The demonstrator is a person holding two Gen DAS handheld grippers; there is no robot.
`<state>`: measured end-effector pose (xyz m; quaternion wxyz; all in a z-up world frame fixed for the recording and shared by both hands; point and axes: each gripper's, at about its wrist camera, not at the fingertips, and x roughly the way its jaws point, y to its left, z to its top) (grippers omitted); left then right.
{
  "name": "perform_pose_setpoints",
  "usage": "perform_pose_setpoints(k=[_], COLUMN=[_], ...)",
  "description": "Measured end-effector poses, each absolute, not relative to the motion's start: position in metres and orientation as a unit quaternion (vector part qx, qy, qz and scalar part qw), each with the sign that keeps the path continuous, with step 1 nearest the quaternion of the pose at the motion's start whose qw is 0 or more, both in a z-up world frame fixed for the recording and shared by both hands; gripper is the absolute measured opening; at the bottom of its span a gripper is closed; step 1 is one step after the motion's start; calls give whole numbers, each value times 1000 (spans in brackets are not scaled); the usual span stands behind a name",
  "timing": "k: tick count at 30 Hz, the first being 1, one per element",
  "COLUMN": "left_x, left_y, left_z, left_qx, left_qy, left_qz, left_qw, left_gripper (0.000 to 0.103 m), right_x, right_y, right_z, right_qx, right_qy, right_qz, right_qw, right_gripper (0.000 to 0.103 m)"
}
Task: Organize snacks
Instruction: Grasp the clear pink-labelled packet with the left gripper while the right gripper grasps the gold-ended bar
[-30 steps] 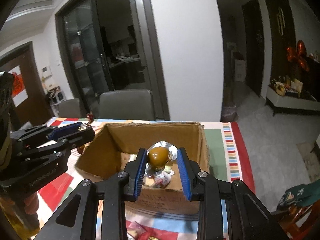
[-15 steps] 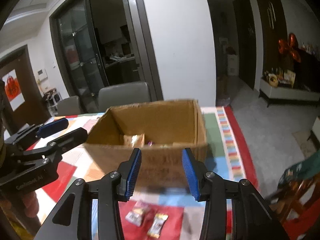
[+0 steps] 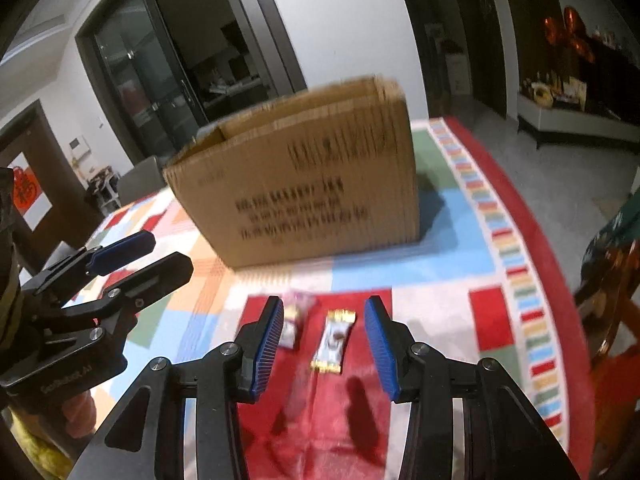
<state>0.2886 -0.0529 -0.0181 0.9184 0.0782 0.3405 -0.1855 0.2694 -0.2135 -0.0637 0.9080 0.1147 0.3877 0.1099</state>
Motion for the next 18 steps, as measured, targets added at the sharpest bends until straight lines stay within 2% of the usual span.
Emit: perform_pose_setpoints(k=[7,9,15,18], left_x=[298,301,305,307], left_y=[-45,-43,-47,-49], left_z=[-56,-63,-75,-78], left_qx=[57,55,65,68], left_qy=[384,392,403,407], left_qz=[-205,-203,-214,-217], left_qw=[899,896,887,885], left_gripper=[45,45,43,43], right_x=[273,277,285,289], right_y=[-201,-199,-191,-189], right_z=[-97,-105,-119,-125], right_qx=[111,111,105,100], right_qy=[418,427,446,453], right_qz=[111,107,99,97], right_qw=[895,891,883,880], right_gripper=[37,32,32,27])
